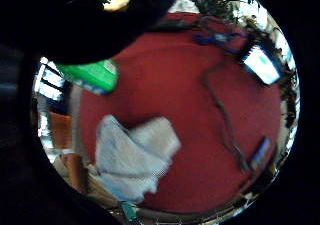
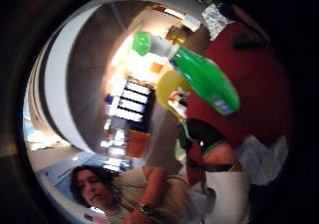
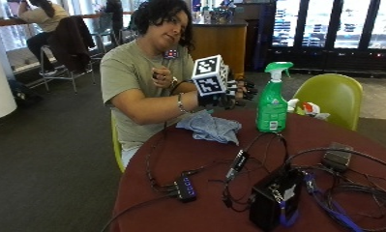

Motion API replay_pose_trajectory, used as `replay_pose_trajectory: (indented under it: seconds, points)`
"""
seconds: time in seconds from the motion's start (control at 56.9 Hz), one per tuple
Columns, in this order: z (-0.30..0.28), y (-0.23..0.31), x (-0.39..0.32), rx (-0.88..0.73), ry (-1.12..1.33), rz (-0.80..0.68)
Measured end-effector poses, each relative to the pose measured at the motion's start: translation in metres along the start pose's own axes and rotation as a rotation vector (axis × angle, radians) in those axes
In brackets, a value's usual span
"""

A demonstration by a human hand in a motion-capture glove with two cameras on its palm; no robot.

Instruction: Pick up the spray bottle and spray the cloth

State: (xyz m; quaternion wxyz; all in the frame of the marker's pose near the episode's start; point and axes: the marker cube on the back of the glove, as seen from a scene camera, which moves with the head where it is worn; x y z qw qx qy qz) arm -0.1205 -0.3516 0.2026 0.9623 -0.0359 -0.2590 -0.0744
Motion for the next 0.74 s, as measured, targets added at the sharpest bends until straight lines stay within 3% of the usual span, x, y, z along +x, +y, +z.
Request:
replay_pose_trajectory:
  seconds: [0.334,0.738]
  points:
    - [-0.058,0.088,-0.018,-0.104,0.363,0.065]
    - [-0.061,0.109,-0.015,-0.111,0.382,0.125]
